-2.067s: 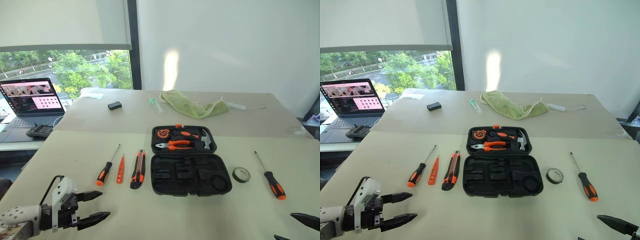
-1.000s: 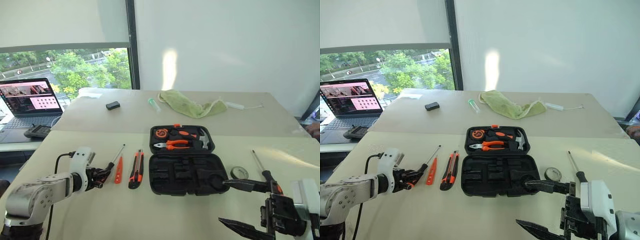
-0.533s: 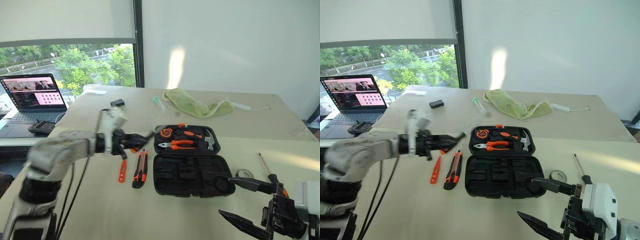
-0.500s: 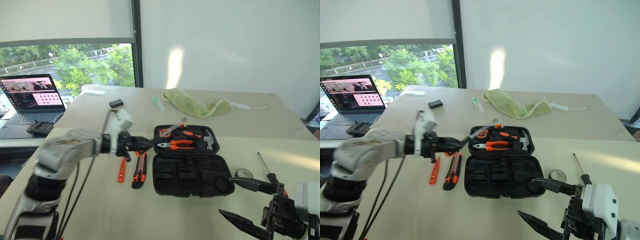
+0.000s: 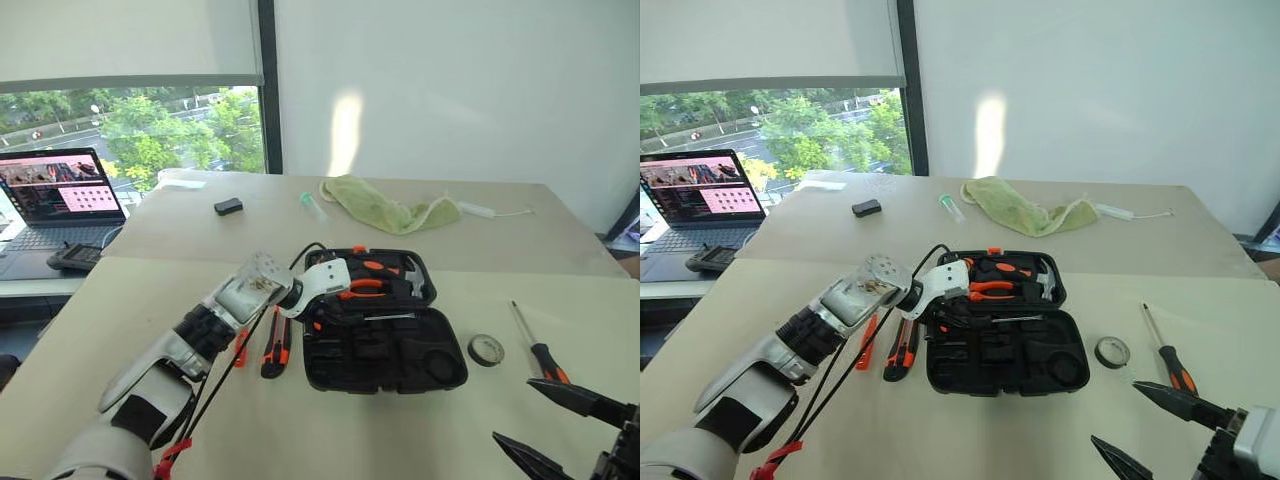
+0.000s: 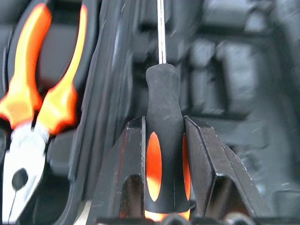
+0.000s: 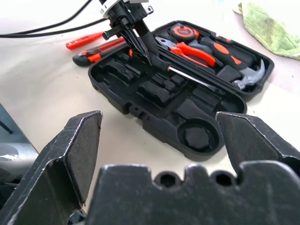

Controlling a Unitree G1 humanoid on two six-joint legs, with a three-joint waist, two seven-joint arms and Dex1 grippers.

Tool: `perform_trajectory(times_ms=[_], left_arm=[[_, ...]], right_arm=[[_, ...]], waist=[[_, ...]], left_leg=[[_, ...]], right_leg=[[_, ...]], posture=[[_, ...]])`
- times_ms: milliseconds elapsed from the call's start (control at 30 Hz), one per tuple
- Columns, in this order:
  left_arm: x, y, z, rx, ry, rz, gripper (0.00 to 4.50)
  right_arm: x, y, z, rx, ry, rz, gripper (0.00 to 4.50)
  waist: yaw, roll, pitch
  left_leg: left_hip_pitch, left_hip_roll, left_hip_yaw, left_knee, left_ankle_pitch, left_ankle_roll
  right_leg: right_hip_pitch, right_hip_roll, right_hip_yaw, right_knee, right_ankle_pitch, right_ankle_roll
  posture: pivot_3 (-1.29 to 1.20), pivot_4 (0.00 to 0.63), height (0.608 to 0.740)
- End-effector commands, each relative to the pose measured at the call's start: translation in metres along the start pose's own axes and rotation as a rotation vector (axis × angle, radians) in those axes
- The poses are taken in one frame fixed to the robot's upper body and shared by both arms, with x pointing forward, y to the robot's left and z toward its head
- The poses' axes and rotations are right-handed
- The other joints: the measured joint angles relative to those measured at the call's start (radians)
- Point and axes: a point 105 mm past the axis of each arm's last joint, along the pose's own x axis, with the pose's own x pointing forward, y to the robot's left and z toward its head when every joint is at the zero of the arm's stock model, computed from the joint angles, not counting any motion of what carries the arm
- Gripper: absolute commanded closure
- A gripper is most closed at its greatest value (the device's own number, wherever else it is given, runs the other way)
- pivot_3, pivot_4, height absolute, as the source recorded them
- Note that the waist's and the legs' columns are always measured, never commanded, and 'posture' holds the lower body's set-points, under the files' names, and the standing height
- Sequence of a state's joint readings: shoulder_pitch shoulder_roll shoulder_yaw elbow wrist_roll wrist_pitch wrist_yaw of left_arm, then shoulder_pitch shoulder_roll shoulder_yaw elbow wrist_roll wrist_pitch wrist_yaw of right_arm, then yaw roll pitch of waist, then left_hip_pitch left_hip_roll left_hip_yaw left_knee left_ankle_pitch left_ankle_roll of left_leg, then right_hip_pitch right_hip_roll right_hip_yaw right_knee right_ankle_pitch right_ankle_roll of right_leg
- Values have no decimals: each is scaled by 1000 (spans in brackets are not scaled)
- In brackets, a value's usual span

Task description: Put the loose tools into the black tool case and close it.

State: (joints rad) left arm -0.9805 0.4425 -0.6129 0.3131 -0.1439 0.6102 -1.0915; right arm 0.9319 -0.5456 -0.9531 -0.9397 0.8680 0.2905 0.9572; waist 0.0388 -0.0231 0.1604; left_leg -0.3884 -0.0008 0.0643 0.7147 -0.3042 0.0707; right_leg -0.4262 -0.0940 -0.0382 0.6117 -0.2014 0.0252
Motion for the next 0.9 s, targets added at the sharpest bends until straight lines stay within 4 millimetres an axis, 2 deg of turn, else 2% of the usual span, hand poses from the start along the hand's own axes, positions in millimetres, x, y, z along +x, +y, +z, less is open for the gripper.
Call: perform_trajectory(times_ms=[33, 233, 300, 333, 400, 433, 500, 533, 567, 633, 733, 833, 900], left_arm=[[-2, 7, 7, 58, 20, 23, 3718], [-2, 8, 2, 91, 32, -1, 3718], [-8, 11, 4, 116, 2, 14, 2731], [-12, 11, 8, 124, -27, 13, 2494], [-29, 10, 30, 113, -176, 9, 1769], [-36, 8, 37, 106, -228, 1, 1769], [-47, 2, 45, 70, -309, -32, 2083], [-48, -2, 43, 21, -354, -43, 2257], [-47, -4, 41, -17, -391, -38, 2606], [-40, -2, 37, -71, -427, 16, 3343], [-17, -2, 25, -113, -417, 81, 4359], [0, 0, 19, -161, -429, 138, 4482], [19, -1, 4, -203, -379, 189, 4482]], right_arm=[[0, 6, 10, -41, -23, 0, 0], [2, 8, 12, -42, -27, -3, 0], [3, 9, 13, -42, -28, -2, 0], [3, 10, 13, -42, -29, -2, 0], [4, 11, 14, -41, -30, -3, 0], [4, 11, 14, -40, -31, -4, 0], [4, 12, 14, -40, -31, -5, 0], [5, 11, 13, -39, -31, -7, 0], [7, 10, 12, -39, -33, -11, 0], [9, 9, 11, -36, -37, -19, 0], [12, 9, 10, -31, -43, -22, 0], [14, 10, 10, -33, -45, -26, 0], [15, 9, 10, -32, -43, -41, 0]], waist=[[1, 0, 0], [1, 0, 0], [1, 0, 0], [1, 0, 0], [1, 0, 0], [0, 0, 0], [0, 0, 0], [0, 0, 0], [0, 1, 0], [0, 3, -2], [5, 3, -1], [5, 3, -1], [6, 3, -1]], left_leg=[[0, 0, 0, 0, 0, 0], [0, 0, 0, 0, 0, 0], [0, 0, 0, 0, 0, 0], [0, 0, 0, 0, 0, 0], [0, 0, -1, 1, 0, 0], [0, 0, -1, 1, 0, 0], [-2, 0, -1, 1, 0, 0], [-1, 1, -1, 1, 0, 0], [-1, 0, -1, 1, 0, 0], [1, 0, -2, 1, 0, 1], [1, -1, -2, 1, -1, 2], [0, -1, -2, 3, -1, 2], [0, -1, -2, 5, -1, 3]], right_leg=[[0, 0, 0, 0, 0, 0], [0, -1, 0, 0, 0, 0], [0, -1, 0, 0, 0, 0], [0, -1, 0, 0, 0, 0], [0, -1, 0, 1, 0, 0], [0, -1, 0, 1, 0, 0], [-2, -2, 0, 1, 0, 0], [-2, -2, 0, 1, 0, 0], [-2, -2, 0, 1, 0, 0], [1, -4, 0, 1, -1, 2], [2, -5, -1, 1, -1, 2], [2, -4, -1, 2, -1, 3], [2, -4, -1, 2, -1, 3]], posture=[[0, 150, 740], [0, 150, 740], [0, 150, 740], [0, 150, 740], [0, 150, 740], [0, 150, 740], [0, 150, 740], [0, 150, 740], [0, 150, 740], [0, 150, 740], [0, 150, 740], [0, 150, 740], [0, 150, 740]])
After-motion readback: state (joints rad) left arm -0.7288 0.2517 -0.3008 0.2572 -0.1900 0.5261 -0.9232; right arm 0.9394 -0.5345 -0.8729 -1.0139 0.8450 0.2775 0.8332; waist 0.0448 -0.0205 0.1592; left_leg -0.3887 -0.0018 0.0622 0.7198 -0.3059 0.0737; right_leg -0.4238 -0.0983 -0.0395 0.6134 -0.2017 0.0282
